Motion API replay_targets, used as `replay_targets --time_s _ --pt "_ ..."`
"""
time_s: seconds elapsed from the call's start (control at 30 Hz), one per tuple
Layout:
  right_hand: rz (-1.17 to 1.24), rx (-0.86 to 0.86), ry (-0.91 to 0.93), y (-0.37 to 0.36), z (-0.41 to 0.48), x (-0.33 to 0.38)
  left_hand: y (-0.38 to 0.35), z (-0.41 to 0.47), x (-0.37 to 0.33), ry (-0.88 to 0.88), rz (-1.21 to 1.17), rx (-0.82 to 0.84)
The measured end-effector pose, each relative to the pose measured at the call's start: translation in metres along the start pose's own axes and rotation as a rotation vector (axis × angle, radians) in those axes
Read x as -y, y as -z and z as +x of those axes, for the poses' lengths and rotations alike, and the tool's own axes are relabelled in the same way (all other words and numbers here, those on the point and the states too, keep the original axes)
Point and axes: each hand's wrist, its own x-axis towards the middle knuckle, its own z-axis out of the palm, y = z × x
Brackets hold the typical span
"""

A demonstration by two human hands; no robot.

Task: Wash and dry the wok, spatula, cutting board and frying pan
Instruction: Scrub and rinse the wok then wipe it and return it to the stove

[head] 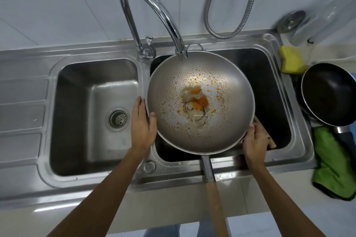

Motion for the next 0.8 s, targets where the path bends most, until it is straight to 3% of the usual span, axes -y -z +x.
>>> replay_targets --time_s 0.2,0.5,0.67,0.8 --pt "-0.185 -0.107 0.066 -0.009 -0.001 0.005 -0.003 0.000 0.004 -0.010 0.013 -0.025" --pt "-0.159 -0.048 0.098 -0.004 -0.001 0.005 0.014 0.016 -0.011 -0.013 0.050 -0.068" --pt "-0.111 -0.037 0.094 -0.004 0.000 0.000 0.048 0.092 -0.062 -0.273 0.137 -0.169" --pt "-0.087 -0.022 0.083 -0.002 -0.001 0.004 0.063 0.148 -0.100 -0.507 0.341 -0.081"
